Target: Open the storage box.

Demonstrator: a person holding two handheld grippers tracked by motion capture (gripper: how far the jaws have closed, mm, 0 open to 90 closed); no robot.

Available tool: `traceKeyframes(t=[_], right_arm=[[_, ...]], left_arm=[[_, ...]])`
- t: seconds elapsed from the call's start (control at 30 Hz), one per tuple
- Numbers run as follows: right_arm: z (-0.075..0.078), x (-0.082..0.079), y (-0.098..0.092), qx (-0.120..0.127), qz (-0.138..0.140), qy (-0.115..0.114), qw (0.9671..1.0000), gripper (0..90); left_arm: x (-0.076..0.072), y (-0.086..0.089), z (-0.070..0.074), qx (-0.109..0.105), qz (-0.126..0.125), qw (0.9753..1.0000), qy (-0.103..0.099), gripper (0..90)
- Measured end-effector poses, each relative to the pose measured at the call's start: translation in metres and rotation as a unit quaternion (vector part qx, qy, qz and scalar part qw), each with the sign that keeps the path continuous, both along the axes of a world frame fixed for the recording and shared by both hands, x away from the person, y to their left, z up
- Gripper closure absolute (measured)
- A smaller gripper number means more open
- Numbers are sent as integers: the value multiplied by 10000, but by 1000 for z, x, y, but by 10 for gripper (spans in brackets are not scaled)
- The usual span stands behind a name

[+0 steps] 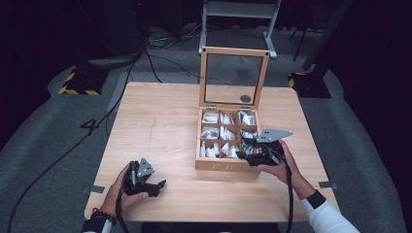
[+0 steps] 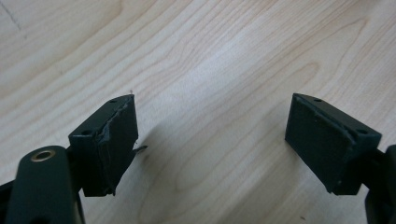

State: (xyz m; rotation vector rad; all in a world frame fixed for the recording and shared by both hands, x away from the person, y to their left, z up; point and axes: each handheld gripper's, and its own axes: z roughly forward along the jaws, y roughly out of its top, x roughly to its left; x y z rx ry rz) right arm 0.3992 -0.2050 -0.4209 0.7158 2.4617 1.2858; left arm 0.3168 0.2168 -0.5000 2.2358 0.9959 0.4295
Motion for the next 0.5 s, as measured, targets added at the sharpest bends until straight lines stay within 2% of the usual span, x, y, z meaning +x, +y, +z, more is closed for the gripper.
traceKeyframes(t=[0.03, 0.07, 0.1, 0.23, 0.3, 0.5], right_arm=[[-1, 1, 2, -6, 12, 18, 10000, 369], [-1, 1, 2, -6, 12, 18, 10000, 369], [-2, 2, 9, -49, 42, 54, 10000, 380], [-4, 4, 15, -108, 60, 70, 9999, 409], [-7, 5, 21, -209, 84, 92, 9997, 460], [-12, 8, 30, -261, -53, 208, 9994, 468]], left_arm=[[-2, 2, -2, -90, 31, 10000, 6, 176], [-2, 2, -2, -90, 31, 10000, 6, 176], [-5, 5, -4, -226, 51, 9997, 15, 176], [-10, 7, -4, -221, 27, 9997, 31, 176], [-12, 7, -4, -269, 55, 9996, 33, 176], [-15, 9, -4, -229, -15, 9997, 30, 177]])
